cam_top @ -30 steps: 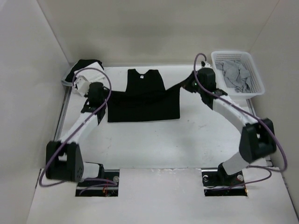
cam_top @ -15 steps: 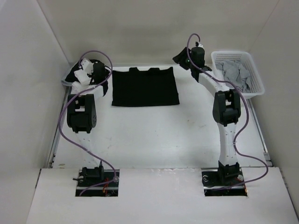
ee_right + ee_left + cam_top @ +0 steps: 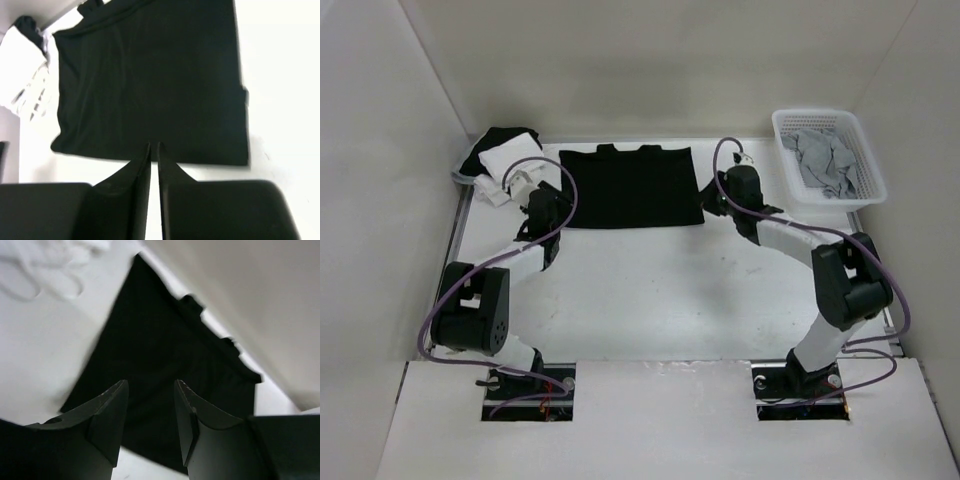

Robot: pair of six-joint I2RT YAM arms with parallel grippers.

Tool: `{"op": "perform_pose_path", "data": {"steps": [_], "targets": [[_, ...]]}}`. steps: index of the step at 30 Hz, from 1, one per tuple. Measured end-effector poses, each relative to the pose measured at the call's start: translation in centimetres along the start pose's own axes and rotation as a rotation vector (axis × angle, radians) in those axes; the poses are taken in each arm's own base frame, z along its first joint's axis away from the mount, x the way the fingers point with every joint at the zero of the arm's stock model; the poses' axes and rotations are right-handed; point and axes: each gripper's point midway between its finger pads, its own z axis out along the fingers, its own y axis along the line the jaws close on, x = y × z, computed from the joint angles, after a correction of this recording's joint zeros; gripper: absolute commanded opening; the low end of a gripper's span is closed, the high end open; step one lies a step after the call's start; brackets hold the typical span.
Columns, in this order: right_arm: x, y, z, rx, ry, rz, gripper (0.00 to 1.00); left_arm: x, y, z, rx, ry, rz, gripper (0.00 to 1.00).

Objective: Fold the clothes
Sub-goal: Fold the tank top

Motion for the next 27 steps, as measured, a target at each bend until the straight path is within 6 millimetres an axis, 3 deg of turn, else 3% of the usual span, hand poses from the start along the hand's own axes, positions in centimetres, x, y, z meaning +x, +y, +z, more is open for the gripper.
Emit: {"op": "perform_pose_path", "data": {"steps": [5,11,17,27], "targets": [[2.9,-3.4,-2.2,0.037,0.011,0.017,0.32,3.3,5.8,0.0,-0.125,0.108,-0.015,0.4],[6.8,-7.2,-3.1,0.104,0.083,0.04,0.37,6.1,9.0,1.0,-0.181,0.204,-0.1,0.38],[6.1,-7.8,-2.7,0.095,0.055,0.074,0.4,6.9,9.9,1.1,-0.196,0.219,-0.167,0.31],[6.6,-8.1,-2.0,0.092,0.064,0.091,0.46,6.8,10.5,1.3,-0.183,0.19,-0.251,0.25]]}}
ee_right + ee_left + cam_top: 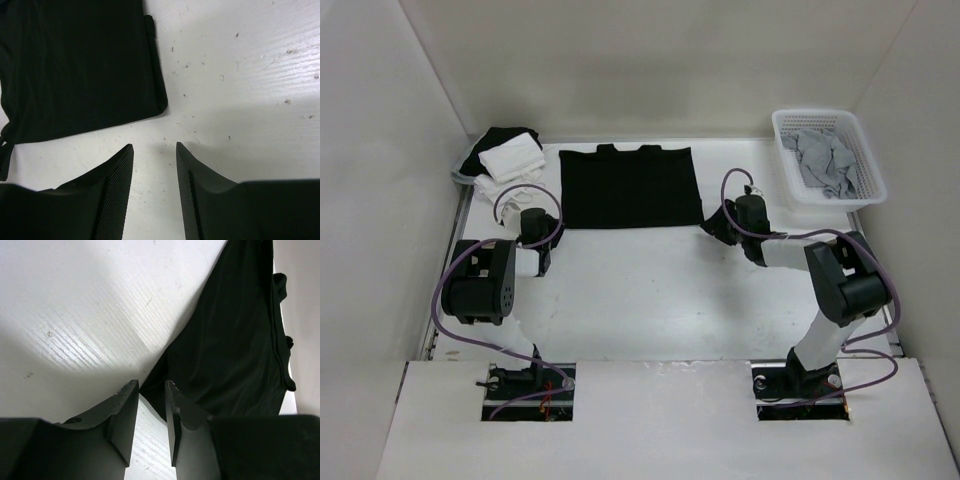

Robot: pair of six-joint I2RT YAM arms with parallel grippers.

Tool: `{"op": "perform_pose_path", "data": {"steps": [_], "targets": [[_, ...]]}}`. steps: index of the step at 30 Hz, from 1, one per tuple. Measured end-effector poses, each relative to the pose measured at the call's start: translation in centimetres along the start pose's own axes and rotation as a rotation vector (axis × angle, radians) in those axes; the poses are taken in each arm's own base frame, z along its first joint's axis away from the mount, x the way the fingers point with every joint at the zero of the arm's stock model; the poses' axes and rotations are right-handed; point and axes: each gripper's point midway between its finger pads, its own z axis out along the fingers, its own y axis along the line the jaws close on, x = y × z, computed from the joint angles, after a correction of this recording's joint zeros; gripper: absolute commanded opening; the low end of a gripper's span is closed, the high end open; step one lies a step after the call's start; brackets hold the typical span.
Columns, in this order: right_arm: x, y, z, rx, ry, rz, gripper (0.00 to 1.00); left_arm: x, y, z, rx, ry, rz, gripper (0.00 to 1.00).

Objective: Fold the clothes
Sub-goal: Fold the tank top

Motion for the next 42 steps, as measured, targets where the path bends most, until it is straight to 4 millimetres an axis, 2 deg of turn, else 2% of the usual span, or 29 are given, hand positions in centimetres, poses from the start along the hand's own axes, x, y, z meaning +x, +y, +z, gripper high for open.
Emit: {"op": "perform_pose_path", "data": {"steps": [6,10,13,15,19,25,27,29,33,35,37,39,42], "targets": [[0.2,-0.3,1.1,0.013,0.014,0.017,0.47,0.1,0.3,0.3,-0.004,0.001,-0.015,0.13],[-0.1,-0.3,2.1,0.019,0.014,0.041,0.46,0.1,0.3,0.3,-0.003,0.002,-0.019,0.15],[-0.5,-0.2,2.7,0.02,0.011,0.06,0.46,0.1,0.2,0.4,0.004,-0.001,-0.027,0.23],[-0.5,-0.1,3.0,0.019,0.012,0.068,0.46,0.0,-0.1,0.5,0.014,-0.004,-0.032,0.24],[-0.6,0.0,3.2,0.018,0.012,0.075,0.43,0.0,0.1,0.7,0.017,-0.005,-0.039,0.11],[-0.5,0.0,3.8,0.018,0.022,0.087,0.25,0.1,0.2,0.8,0.016,0.0,-0.039,0.05],[-0.5,0.1,4.2,0.017,0.024,0.091,0.14,0.1,0.2,0.8,0.015,0.0,-0.039,0.03],[-0.5,0.2,4.4,0.012,0.027,0.094,0.06,0.1,0.2,0.8,0.016,-0.001,-0.038,0.02],[-0.8,0.7,4.2,-0.004,0.022,0.091,0.03,-0.1,0.1,-0.3,0.022,-0.001,-0.038,0.0],[-1.3,1.2,3.4,-0.018,0.008,0.083,0.02,-0.7,-0.6,-1.8,0.046,-0.013,-0.042,0.0],[-1.9,2.0,1.3,-0.041,-0.019,0.066,0.02,-1.9,-2.1,-4.0,0.095,-0.038,-0.048,0.0],[-3.0,3.7,-1.8,-0.084,-0.063,0.045,0.02,-3.7,-4.5,-6.8,0.172,-0.077,-0.057,0.0],[-4.7,7.4,-7.6,-0.184,-0.155,-0.004,0.02,-7.2,-9.2,-12.8,0.339,-0.162,-0.072,0.0]]}}
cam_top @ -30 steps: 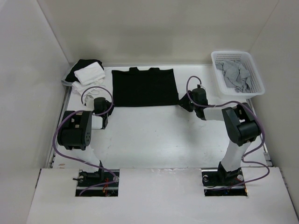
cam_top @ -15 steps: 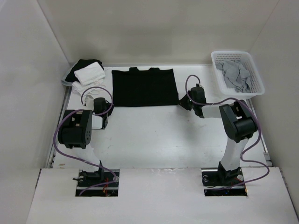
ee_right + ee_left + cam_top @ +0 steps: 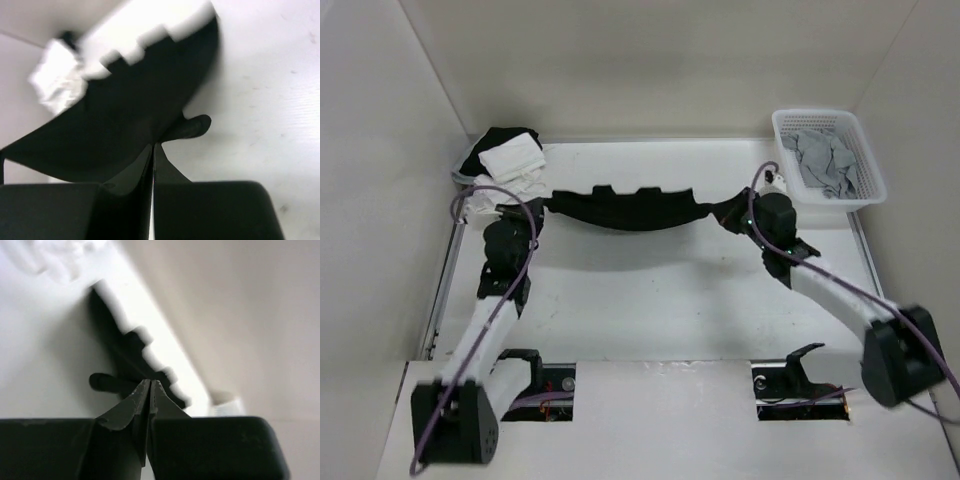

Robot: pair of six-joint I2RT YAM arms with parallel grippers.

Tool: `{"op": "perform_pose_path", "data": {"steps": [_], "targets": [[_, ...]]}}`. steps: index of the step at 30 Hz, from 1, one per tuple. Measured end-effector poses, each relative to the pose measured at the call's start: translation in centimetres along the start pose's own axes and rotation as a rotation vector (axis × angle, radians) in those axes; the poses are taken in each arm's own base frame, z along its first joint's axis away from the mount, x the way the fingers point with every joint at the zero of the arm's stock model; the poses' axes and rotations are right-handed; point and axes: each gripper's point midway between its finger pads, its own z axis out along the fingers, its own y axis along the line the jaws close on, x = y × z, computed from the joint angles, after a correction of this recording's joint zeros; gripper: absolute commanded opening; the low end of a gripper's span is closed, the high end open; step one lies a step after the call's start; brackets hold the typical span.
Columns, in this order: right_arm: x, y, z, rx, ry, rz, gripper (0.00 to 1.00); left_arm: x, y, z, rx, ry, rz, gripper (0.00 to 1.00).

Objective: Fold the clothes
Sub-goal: Fold the tank top

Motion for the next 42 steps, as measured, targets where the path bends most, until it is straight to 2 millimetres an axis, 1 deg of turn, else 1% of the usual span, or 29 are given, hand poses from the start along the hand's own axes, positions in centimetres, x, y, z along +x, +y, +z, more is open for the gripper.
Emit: {"op": "perform_pose_path", "data": {"steps": [2,3,5,7,8,9,10,11,12,13,14,15,16,17,19,21,23,24,26,28,30,32,34,36,37,38,40,42], "targets": [[-1.5,3.6,-4.1,-0.083,-0.062,-0.038,0.02,-2.4,-3.7,-3.2,0.102,-0.053,0.001,0.0],[-2.1,5.6,-6.5,-0.132,-0.094,-0.057,0.02,-3.6,-5.4,-5.1,0.147,-0.076,0.009,0.0],[-3.2,8.9,-11.3,-0.223,-0.152,-0.088,0.02,-5.8,-8.5,-8.7,0.23,-0.12,0.027,0.0],[-3.8,11.2,-16.3,-0.294,-0.195,-0.107,0.02,-7.6,-11.3,-12.6,0.3,-0.153,0.054,0.0],[-4.1,12.0,-18.3,-0.319,-0.209,-0.112,0.02,-8.4,-12.5,-14.6,0.331,-0.168,0.068,0.0],[-4.5,12.8,-20.7,-0.35,-0.222,-0.111,0.02,-9.2,-13.6,-16.5,0.362,-0.181,0.08,0.0],[-4.9,13.5,-22.8,-0.378,-0.233,-0.105,0.02,-9.8,-14.5,-18.2,0.387,-0.192,0.089,0.0],[-5.3,14.0,-24.6,-0.399,-0.239,-0.099,0.02,-10.4,-15.2,-19.8,0.41,-0.201,0.098,0.0],[-5.6,14.5,-26.2,-0.421,-0.24,-0.089,0.02,-10.7,-15.7,-21.1,0.426,-0.206,0.105,0.0],[-5.9,14.9,-27.4,-0.438,-0.236,-0.081,0.03,-11.0,-16.1,-22.1,0.436,-0.207,0.112,0.0],[-6.0,15.2,-28.4,-0.45,-0.231,-0.073,0.03,-11.0,-16.1,-22.6,0.438,-0.204,0.119,0.0],[-6.0,15.3,-28.9,-0.453,-0.222,-0.069,0.03,-10.9,-16.0,-22.8,0.433,-0.196,0.126,0.0],[-5.8,15.3,-29.0,-0.446,-0.211,-0.071,0.03,-10.6,-15.5,-22.6,0.417,-0.181,0.133,0.0],[-5.4,15.2,-28.6,-0.427,-0.199,-0.08,0.03,-10.1,-15.0,-22.2,0.398,-0.164,0.14,0.0],[-4.4,14.5,-26.7,-0.351,-0.183,-0.119,0.03,-8.6,-13.1,-20.5,0.337,-0.118,0.156,0.0],[-3.3,13.0,-23.3,-0.245,-0.174,-0.168,0.03,-6.7,-10.5,-17.8,0.253,-0.064,0.175,0.0],[-2.2,10.1,-19.0,-0.118,-0.144,-0.207,0.03,-4.3,-7.3,-14.5,0.145,0.003,0.197,0.0],[-1.7,8.3,-16.6,-0.058,-0.118,-0.21,0.03,-3.0,-5.4,-12.7,0.084,0.04,0.208,0.0],[-1.6,4.3,-12.2,0.056,-0.072,-0.188,0.03,-0.7,-1.7,-9.5,-0.035,0.106,0.224,0.0],[-1.3,0.9,-8.1,0.138,-0.016,-0.149,0.03,1.4,1.7,-6.4,-0.147,0.163,0.227,0.0],[-0.6,-2.1,-4.2,0.201,0.05,-0.107,0.03,3.3,4.0,-3.2,-0.226,0.207,0.223,0.0],[0.2,-3.9,-0.4,0.235,0.12,-0.078,0.03,5.1,6.2,0.2,-0.298,0.246,0.222,0.0],[0.2,-4.7,3.4,0.24,0.164,-0.052,0.03,6.5,7.2,3.7,-0.338,0.267,0.221,0.0],[-0.5,-5.0,6.8,0.226,0.176,-0.035,0.03,7.1,7.3,7.0,-0.344,0.268,0.219,0.0],[-1.1,-5.1,8.2,0.218,0.173,-0.026,0.03,7.3,7.0,8.6,-0.336,0.262,0.216,0.0],[-1.8,-5.3,9.3,0.212,0.166,-0.019,0.03,7.3,6.6,10.2,-0.323,0.253,0.212,0.0],[-3.4,-5.6,10.7,0.202,0.146,-0.004,0.03,7.2,5.9,12.3,-0.301,0.236,0.206,0.0],[-4.6,-5.8,11.0,0.194,0.131,0.004,0.03,6.8,5.6,13.1,-0.284,0.221,0.199,0.0]]}}
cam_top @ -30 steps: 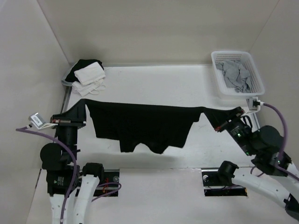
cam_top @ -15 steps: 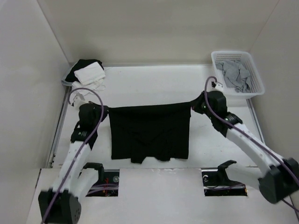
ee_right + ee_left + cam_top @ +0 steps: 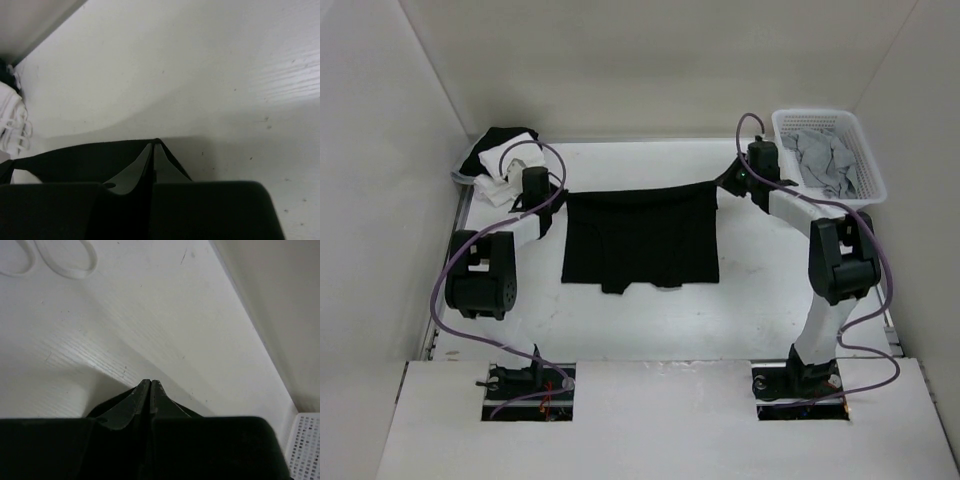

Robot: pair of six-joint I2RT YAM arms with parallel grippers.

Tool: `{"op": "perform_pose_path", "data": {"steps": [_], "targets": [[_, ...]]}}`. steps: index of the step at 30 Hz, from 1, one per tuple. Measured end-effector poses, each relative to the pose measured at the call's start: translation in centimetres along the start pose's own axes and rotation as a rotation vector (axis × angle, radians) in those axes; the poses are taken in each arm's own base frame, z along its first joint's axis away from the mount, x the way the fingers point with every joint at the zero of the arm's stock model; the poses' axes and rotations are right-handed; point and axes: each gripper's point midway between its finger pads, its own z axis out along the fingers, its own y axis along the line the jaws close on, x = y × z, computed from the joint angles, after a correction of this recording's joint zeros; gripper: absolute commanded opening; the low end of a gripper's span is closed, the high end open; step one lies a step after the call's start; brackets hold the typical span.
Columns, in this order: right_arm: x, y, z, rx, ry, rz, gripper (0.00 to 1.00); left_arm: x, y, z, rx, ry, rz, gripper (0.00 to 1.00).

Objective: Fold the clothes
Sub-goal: Fold the tank top

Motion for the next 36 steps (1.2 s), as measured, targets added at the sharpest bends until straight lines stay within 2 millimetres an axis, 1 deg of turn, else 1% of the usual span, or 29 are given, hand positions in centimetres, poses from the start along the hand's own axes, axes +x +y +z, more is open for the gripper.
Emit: {"op": "perform_pose_path", "data": {"steps": [3,5,8,13,16,18,20,24,27,31,36], "targets": [[-1.0,-0.2,-0.3,-0.006,-0.018,0.007,0.03,-0.5,-0.2,-0.3,0.018,-0.015,-0.007,0.0],[-0.9,-0.2,-0.8,-0.016,-0.024,0.007,0.03,-0.6,0.0,-1.2,0.033,-0.026,-0.015,0.0],[0.7,-0.7,-2.6,-0.02,-0.014,0.016,0.03,-0.5,0.6,-3.5,0.052,-0.035,-0.029,0.0],[3.0,-1.7,-6.6,-0.039,-0.024,0.043,0.03,-1.0,0.6,-7.9,0.119,-0.077,-0.047,0.0],[4.0,-2.2,-8.3,-0.05,-0.036,0.056,0.03,-1.0,0.8,-10.4,0.161,-0.095,-0.054,0.0],[5.0,-2.4,-9.3,-0.06,-0.039,0.063,0.03,-0.7,1.2,-12.0,0.189,-0.098,-0.056,0.0],[6.3,-2.8,-10.1,-0.064,-0.039,0.065,0.03,-0.1,1.9,-13.5,0.21,-0.095,-0.056,0.0],[9.9,-3.7,-11.9,-0.059,-0.012,0.063,0.03,1.7,4.1,-16.5,0.24,-0.076,-0.054,0.0],[12.4,-4.5,-12.8,-0.044,0.009,0.053,0.03,2.9,5.8,-18.3,0.249,-0.066,-0.052,0.01],[14.7,-6.3,-13.5,-0.011,0.022,0.051,0.03,4.2,7.5,-19.7,0.248,-0.052,-0.05,0.01],[16.6,-8.8,-14.1,0.045,0.033,0.073,0.04,5.8,10.0,-20.4,0.211,-0.019,-0.05,0.02]]}}
